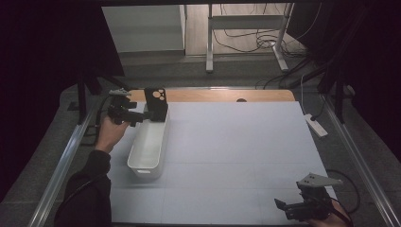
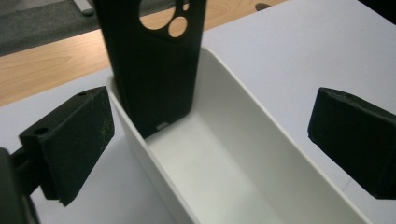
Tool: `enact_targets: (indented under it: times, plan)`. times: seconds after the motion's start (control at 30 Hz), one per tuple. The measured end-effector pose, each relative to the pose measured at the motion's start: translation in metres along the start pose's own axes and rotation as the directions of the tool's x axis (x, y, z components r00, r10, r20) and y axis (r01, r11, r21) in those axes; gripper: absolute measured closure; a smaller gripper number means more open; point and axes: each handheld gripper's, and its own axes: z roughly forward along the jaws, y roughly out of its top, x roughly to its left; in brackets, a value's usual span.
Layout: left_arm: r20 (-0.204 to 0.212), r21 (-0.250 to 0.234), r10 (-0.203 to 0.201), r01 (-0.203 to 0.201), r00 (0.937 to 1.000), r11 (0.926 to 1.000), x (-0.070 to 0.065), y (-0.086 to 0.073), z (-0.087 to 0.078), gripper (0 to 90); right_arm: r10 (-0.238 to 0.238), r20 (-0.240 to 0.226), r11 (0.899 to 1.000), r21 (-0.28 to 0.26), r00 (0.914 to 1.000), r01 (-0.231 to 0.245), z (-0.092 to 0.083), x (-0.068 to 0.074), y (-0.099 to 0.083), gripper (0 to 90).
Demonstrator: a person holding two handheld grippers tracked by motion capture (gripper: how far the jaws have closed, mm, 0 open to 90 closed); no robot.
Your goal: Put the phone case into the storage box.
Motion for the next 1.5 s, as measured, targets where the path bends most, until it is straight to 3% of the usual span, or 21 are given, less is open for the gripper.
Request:
enact_targets:
  times: [0.17,0.53,0.8,0.93,1.07,1.5]
  plan:
    - [0.021,-0.025,0.007,-0.007,0.9998,0.9997,-0.006,-0.003,-0.003,0.0,0.000,0.001,1.000,-0.001,1.0000,0.000,0.000,0.000,0.000,0.0]
    - [0.036,-0.008,0.033,-0.033,0.9988,0.9994,-0.016,-0.016,-0.008,0.0,-0.002,0.002,1.000,-0.002,1.0000,0.002,0.000,0.001,0.000,0.0]
    - [0.082,-0.038,0.036,-0.033,0.9960,0.9988,-0.024,-0.026,-0.015,0.0,-0.006,0.005,1.000,0.004,1.0000,0.006,0.001,0.002,0.000,0.0]
    - [0.086,-0.039,0.045,-0.042,0.9953,0.9984,-0.029,-0.029,-0.018,0.0,-0.005,0.006,1.000,0.004,1.0000,0.005,0.001,0.002,0.000,0.0]
    - [0.075,-0.015,0.077,-0.076,0.9942,0.9970,-0.040,-0.033,-0.022,0.0,-0.006,0.004,1.000,0.003,1.0000,0.006,0.000,0.001,0.000,0.0]
    - [0.101,-0.032,0.094,-0.091,0.9905,0.9954,-0.061,-0.045,-0.031,0.0,-0.007,0.003,1.000,0.004,1.0000,0.007,0.000,0.002,0.000,0.0]
